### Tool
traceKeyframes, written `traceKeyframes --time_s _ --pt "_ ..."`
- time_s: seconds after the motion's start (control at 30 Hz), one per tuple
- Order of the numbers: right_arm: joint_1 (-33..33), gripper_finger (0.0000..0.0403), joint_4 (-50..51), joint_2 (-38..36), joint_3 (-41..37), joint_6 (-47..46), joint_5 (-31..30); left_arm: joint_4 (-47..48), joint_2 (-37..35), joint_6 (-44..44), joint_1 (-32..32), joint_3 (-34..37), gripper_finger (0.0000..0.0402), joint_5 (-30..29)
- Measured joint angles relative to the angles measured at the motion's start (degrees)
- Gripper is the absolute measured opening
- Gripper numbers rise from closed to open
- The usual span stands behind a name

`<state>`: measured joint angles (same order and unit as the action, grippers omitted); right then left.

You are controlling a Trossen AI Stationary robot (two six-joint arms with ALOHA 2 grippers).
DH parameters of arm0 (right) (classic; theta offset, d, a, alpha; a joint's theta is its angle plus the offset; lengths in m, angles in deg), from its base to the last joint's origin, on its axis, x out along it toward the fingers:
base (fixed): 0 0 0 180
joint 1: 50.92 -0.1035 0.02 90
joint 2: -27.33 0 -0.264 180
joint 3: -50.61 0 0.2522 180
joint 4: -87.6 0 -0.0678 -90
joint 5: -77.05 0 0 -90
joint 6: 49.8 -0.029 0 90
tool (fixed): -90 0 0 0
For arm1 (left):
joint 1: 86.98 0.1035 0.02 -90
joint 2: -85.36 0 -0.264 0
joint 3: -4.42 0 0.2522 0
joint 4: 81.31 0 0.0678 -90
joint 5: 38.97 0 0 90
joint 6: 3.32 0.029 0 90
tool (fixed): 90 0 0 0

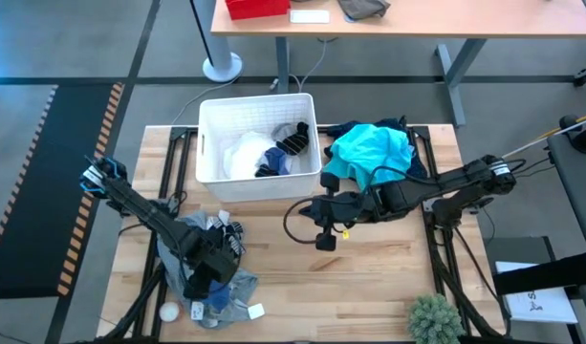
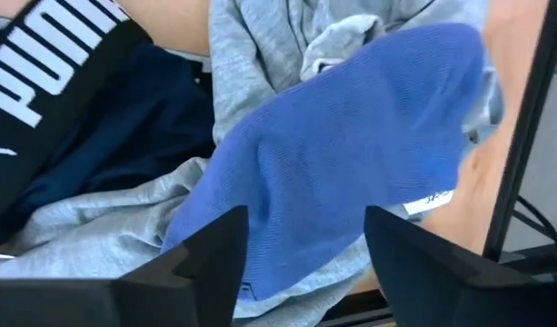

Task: Sort clothes
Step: Put the blue sock into the white bin

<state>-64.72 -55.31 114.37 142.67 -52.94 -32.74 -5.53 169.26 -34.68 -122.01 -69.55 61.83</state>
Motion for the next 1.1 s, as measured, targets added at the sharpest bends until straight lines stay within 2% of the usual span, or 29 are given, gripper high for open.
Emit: traceKeyframes --time_s 0.23,0.37,0.5,0.7,0.73,0.97,1.1 --pt "-0.4 0.0 0.1 0.0 0.0 0.2 0.0 -2.8 0.3 -2.2 -1.2 4.5 0.0234 -1.4" --pt "-0.4 0.0 0.3 0.0 0.0 0.2 0.0 -4.8 -1.1 -5.2 -1.4 7.4 0.0217 -1.4" --pt "-0.4 0.0 0.3 0.0 0.0 0.2 -0.4 -5.2 -2.3 -5.9 -1.4 7.6 0.0158 -1.6" --pt "-0.4 0.0 0.5 0.0 0.0 0.4 -1.3 -5.5 -5.8 -5.5 -1.4 5.5 0.0023 -2.8" --pt "-0.4 0.0 0.4 0.0 0.0 0.4 -1.3 -5.5 -6.6 -5.7 -1.4 5.3 0.0012 -2.8" --pt "-0.6 0.0 0.5 -0.8 0.0 1.1 -1.3 -6.1 -12.3 -10.0 -1.4 4.7 0.0002 -4.8" --pt "-0.8 0.0 0.7 -1.3 0.0 1.0 -1.3 -6.5 -12.8 -10.5 -1.4 4.8 0.0031 -4.8"
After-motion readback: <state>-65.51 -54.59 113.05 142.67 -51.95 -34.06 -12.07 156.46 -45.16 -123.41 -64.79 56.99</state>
